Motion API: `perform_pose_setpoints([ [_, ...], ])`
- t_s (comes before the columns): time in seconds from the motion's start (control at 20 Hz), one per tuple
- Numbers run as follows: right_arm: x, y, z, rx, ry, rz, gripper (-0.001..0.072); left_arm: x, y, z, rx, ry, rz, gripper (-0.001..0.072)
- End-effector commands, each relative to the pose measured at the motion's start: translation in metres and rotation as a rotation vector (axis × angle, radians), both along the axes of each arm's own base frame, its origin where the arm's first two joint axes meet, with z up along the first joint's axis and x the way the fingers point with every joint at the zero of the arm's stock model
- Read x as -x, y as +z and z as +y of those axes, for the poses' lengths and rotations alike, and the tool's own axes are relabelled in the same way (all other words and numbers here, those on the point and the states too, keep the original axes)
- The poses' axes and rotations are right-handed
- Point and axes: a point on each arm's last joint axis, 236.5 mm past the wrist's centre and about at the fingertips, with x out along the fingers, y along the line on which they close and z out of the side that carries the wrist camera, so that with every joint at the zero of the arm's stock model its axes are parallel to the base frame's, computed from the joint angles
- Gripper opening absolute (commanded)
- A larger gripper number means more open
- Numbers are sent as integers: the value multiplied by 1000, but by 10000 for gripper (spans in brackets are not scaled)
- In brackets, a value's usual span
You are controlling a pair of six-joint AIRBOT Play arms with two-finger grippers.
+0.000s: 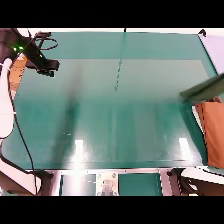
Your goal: Fold the shirts.
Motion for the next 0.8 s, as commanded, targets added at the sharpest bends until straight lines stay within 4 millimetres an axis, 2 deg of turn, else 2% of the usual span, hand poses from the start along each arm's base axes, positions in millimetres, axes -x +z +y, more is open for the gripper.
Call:
perform_pose_setpoints([
  [0.0, 58, -8, -49, 61, -150, 99, 17, 0, 0, 0, 0, 0, -3, 27],
  [0.1, 63, -7, -56, 75, -165, 95, 17, 0, 0, 0, 0, 1, -2, 27],
  [0.3, 58, -1, -66, 139, -158, 61, 17, 0, 0, 0, 1, 1, -1, 27],
  [0.5, 43, 24, -87, 241, -207, -44, 17, 2, 0, 0, 0, 1, 7, 27],
  [0.6, 36, 29, -88, 278, -190, -69, 17, 1, 0, 0, 0, 1, 4, 27],
  [0.75, 39, 22, -80, 268, -151, -41, 17, 1, 0, 0, 4, 1, 5, 27],
])
